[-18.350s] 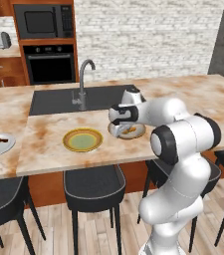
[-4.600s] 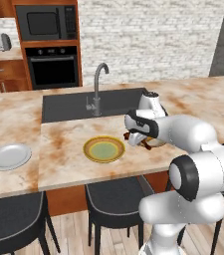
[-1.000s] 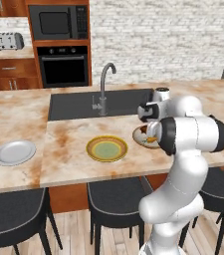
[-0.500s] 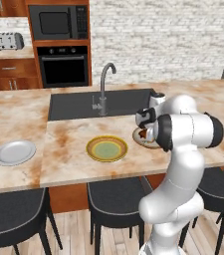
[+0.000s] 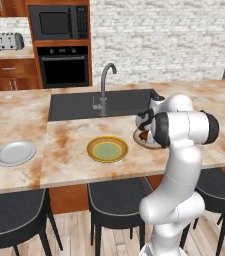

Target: Pick the chicken drumstick and carrot from their plates and place them in the bowl. Then put the bowl in the fridge.

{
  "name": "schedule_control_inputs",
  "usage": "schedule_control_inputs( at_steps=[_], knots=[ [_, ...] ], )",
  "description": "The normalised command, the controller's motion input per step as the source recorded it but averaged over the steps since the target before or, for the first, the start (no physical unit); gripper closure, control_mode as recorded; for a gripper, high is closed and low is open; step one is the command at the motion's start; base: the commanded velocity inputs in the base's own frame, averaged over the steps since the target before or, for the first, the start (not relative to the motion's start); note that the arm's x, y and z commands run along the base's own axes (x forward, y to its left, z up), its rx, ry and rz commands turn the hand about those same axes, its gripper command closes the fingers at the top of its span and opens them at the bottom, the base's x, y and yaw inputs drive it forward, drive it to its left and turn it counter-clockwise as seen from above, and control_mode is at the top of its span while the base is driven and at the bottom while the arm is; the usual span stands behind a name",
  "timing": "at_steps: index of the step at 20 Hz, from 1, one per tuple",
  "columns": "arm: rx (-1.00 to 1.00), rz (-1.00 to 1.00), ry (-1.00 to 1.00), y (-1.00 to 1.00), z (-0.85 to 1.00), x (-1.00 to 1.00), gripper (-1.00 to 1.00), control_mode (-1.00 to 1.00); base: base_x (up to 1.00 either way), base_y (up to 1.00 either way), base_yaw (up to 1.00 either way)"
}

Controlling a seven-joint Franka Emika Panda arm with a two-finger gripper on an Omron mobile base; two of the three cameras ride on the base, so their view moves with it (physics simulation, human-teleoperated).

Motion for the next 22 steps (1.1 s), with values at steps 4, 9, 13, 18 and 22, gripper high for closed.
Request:
schedule_control_inputs(
  at_steps=[4,9,13,18,22],
  knots=[
    [0.00,0.03,0.15,-0.16,0.00,0.34,1.00,-1.00,0.00,0.00,0.00],
    [0.01,0.01,0.20,-0.06,-0.05,0.26,1.00,-1.00,0.00,0.00,0.00],
    [0.00,0.00,0.07,-0.01,-0.14,-0.02,-1.00,-1.00,0.00,0.00,0.00],
    [0.03,0.00,0.01,-0.09,-0.03,-0.11,-1.00,-1.00,0.00,0.00,0.00],
    [0.11,0.00,-0.01,-0.13,0.26,-0.17,-1.00,-1.00,0.00,0.00,0.00]
  ],
)
